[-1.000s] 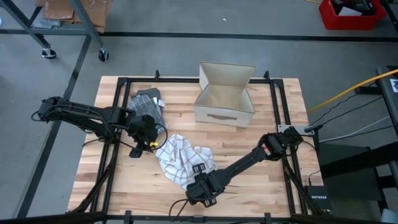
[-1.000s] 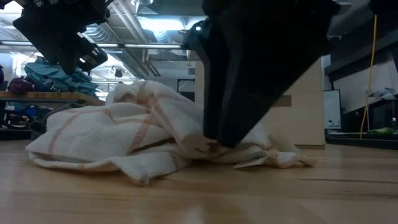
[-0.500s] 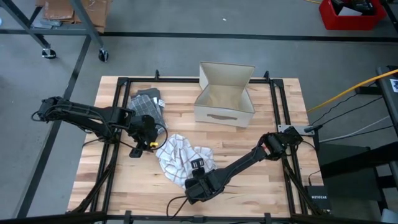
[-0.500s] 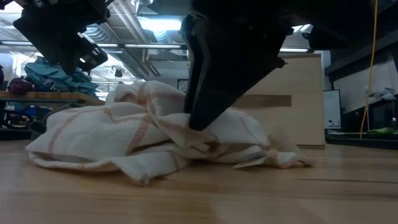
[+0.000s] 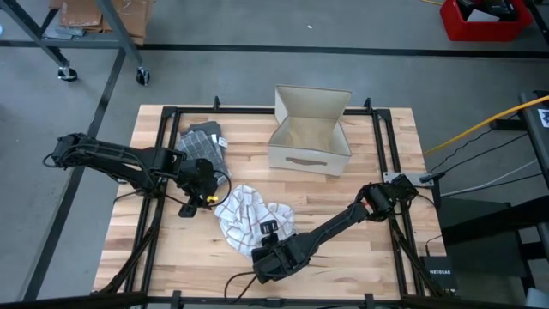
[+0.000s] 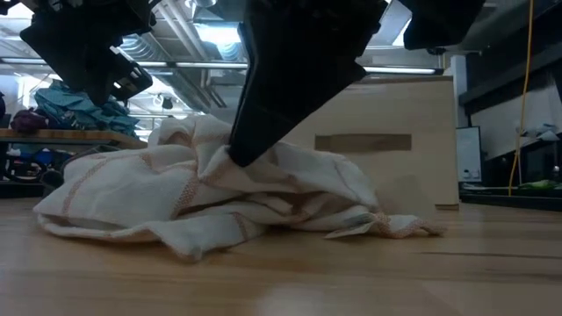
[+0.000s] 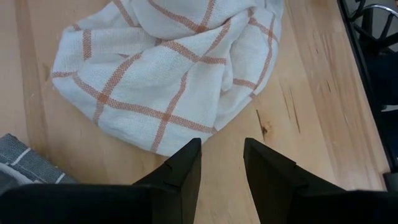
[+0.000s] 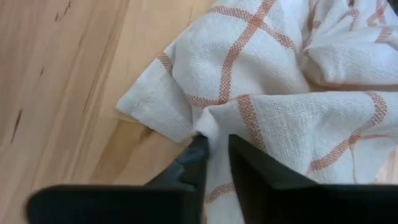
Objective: Fold towel
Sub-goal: Fold the white towel
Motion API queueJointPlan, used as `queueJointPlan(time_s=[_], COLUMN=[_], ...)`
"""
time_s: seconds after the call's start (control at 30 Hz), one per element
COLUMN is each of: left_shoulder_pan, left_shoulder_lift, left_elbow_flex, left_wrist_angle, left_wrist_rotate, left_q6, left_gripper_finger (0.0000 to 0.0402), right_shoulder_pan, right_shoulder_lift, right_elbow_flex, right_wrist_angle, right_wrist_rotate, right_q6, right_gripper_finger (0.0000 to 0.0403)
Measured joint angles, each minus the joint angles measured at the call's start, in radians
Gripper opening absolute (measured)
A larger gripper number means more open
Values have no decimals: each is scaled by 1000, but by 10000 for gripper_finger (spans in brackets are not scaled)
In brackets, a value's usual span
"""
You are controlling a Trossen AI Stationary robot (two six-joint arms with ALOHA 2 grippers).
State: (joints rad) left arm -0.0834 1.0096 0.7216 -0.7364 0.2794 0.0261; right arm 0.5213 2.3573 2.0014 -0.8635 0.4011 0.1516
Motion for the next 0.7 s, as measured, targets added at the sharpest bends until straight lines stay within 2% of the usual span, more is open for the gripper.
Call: queueJointPlan(time_s=[0.1, 0.17, 0.27, 0.37, 0.57, 0.7], left_shoulder_pan=[0, 0, 0, 0, 0, 0], left_shoulder_lift=[0, 0, 0, 0, 0, 0], left_elbow_flex=[0, 0, 0, 0, 0, 0], left_wrist_angle=[0, 0, 0, 0, 1, 16], left_wrist_rotate=[0, -1, -1, -3, -5, -5], left_q6=[0, 0, 0, 0, 0, 0], left_gripper_finger=[114, 114, 114, 114, 114, 114], right_shoulder_pan=[0, -4, -9, -21, -62, -92], right_shoulder_lift=[0, 0, 0, -2, -17, -19], right_elbow_flex=[0, 0, 0, 0, 10, 63], right_wrist_angle=[0, 2, 2, -2, -13, -50], right_wrist_rotate=[-9, -39, -79, -80, -53, -34], right_q6=[0, 1, 67, 218, 533, 629], right_gripper_finger=[27, 8, 15, 7, 3, 3])
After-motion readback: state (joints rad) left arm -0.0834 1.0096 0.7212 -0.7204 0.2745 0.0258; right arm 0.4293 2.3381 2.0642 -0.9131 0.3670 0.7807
